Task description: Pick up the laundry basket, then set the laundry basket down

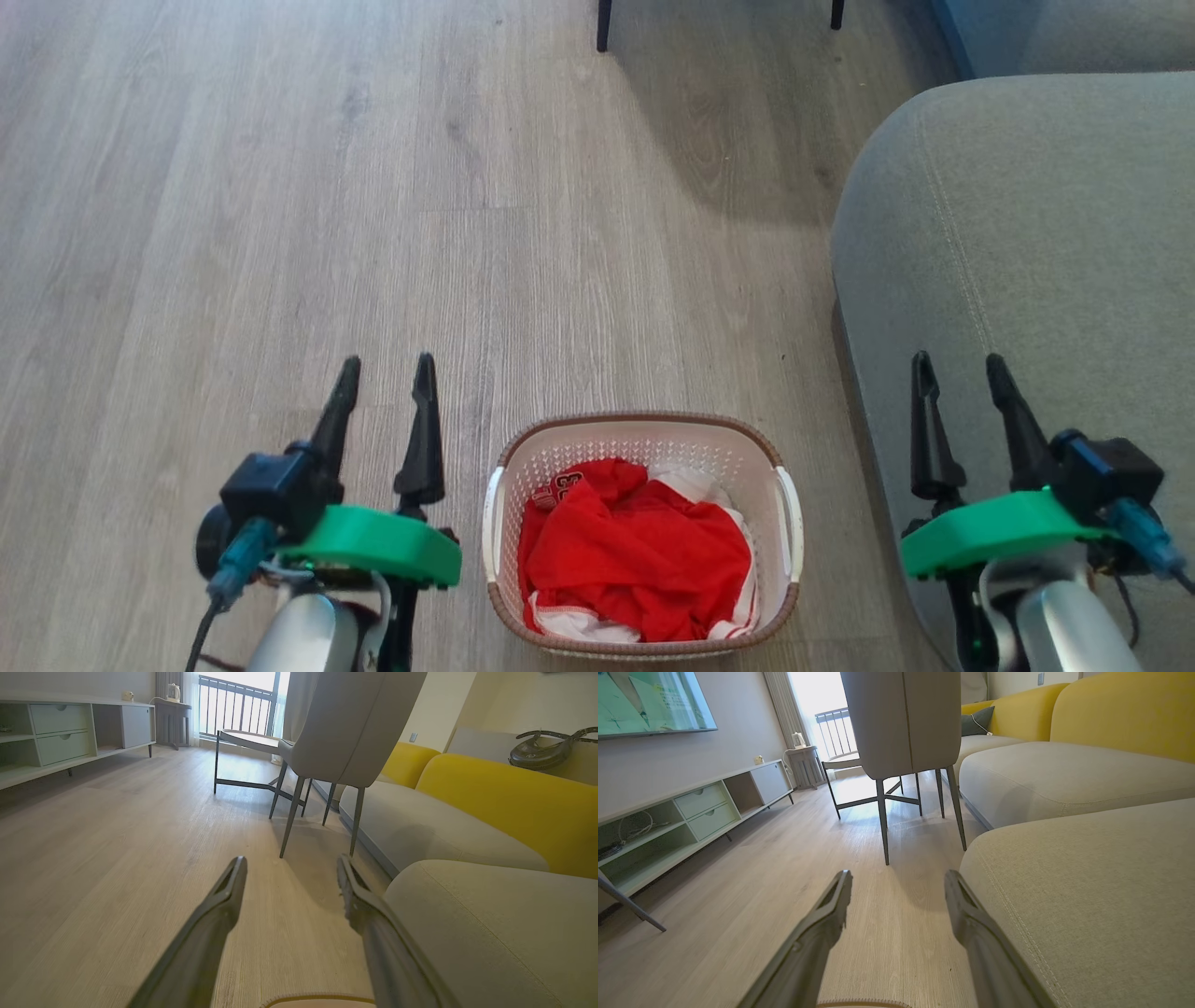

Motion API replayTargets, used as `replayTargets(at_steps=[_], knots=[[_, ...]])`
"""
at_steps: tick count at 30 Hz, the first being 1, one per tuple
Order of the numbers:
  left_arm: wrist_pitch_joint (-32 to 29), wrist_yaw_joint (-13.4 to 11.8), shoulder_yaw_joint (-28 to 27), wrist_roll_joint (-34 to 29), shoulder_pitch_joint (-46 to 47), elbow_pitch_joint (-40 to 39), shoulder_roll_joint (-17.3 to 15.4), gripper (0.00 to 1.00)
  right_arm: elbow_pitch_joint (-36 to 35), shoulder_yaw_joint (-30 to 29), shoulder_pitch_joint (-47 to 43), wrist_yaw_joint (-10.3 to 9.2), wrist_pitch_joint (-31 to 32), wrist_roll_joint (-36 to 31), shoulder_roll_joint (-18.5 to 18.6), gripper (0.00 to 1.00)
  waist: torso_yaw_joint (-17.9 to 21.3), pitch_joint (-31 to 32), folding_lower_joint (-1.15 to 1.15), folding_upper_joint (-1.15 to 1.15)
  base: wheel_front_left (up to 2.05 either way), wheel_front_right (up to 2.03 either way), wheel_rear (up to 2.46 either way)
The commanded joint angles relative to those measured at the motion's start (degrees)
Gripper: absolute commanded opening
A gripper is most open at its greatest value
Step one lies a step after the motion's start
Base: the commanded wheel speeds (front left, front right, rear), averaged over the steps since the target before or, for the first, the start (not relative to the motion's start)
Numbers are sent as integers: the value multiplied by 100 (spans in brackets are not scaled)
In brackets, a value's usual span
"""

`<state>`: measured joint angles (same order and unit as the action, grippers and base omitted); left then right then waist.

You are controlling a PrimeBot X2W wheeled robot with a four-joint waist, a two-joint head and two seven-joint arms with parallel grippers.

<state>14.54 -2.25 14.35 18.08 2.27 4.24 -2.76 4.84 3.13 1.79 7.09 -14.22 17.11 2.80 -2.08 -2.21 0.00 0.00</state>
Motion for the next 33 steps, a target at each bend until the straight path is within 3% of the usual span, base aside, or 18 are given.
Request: replayTargets(at_steps=[1,5,33], knots=[[-1,25,3,18,-4,23,0,0,19,6,-1,-1,2,3,-1,0,3,5,0,0,0,0,0],[-36,26,3,64,-122,327,-1,0,336,43,-84,-1,16,50,-5,0,6,8,0,0,0,0,0],[-381,233,-318,1776,-8,487,-103,0,460,-64,26,8,373,1768,82,0,50,50,0,0,0,0,0]])
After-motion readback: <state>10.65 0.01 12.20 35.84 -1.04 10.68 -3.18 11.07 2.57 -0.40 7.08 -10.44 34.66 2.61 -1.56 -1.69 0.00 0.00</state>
